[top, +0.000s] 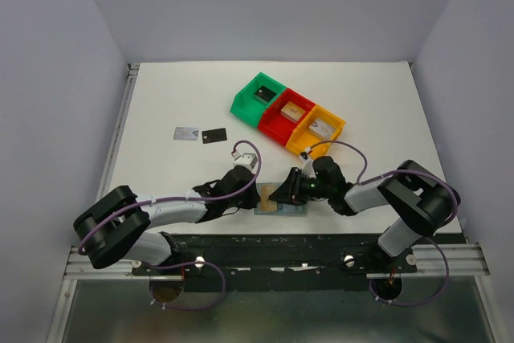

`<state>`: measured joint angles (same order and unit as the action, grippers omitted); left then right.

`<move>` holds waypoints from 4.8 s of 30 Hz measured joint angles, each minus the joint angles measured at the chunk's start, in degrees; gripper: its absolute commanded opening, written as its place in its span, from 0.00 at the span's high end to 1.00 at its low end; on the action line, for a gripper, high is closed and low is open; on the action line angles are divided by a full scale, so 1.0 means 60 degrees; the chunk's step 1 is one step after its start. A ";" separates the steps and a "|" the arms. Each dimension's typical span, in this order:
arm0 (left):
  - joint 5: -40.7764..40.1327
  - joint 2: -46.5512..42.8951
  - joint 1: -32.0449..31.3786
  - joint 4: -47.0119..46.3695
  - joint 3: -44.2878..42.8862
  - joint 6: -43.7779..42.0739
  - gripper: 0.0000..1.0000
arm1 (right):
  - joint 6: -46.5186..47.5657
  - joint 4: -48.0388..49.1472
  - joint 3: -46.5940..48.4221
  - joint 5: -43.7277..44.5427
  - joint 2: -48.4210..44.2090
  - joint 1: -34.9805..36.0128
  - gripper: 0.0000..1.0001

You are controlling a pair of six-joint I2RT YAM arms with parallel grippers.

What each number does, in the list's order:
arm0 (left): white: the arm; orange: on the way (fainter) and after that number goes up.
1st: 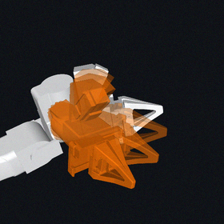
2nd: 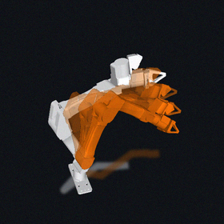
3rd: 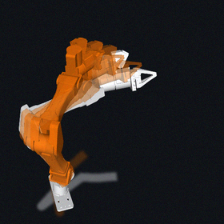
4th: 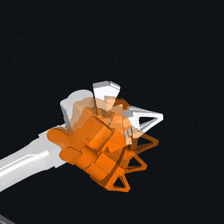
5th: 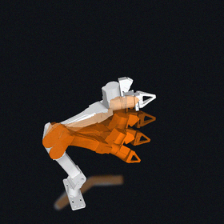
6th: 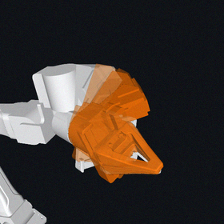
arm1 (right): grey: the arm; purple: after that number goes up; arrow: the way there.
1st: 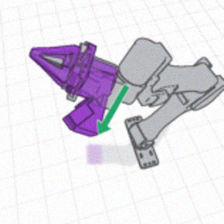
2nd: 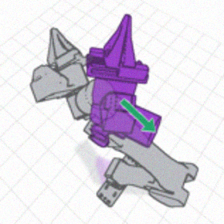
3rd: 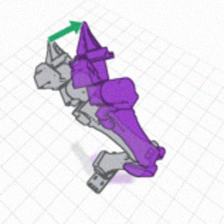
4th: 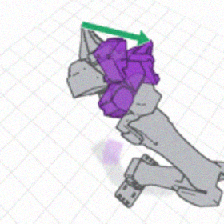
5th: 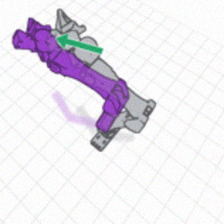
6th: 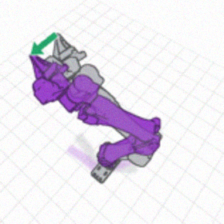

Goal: Take the credit cards out of the card holder
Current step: Remove the credit card from the card holder.

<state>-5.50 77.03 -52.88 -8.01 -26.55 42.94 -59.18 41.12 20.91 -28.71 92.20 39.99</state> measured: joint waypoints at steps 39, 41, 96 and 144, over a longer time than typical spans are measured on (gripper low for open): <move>0.0076 -0.0080 -0.0004 -0.0721 0.0342 -0.0189 0.88 | -0.0047 -0.0193 0.1009 -0.0707 0.0958 0.0000 0.56; 0.0076 -0.0091 -0.0011 -0.0718 0.0346 -0.0189 0.83 | 0.0022 -0.0317 0.1027 -0.0707 0.0925 0.0000 0.56; 0.0000 -0.0160 -0.0066 -0.0390 0.0357 0.0189 1.00 | 0.1311 -0.3519 0.1173 -0.0015 -0.1275 0.0004 0.62; -0.0404 -0.0619 -0.0066 0.0062 0.0506 0.0404 0.91 | 0.2262 -0.6739 0.1472 0.1668 -0.2652 -0.0018 1.00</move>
<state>-7.92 73.32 -53.28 -7.64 -23.51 45.36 -45.60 0.69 29.74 -18.70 76.29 39.88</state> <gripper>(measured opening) 0.021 0.010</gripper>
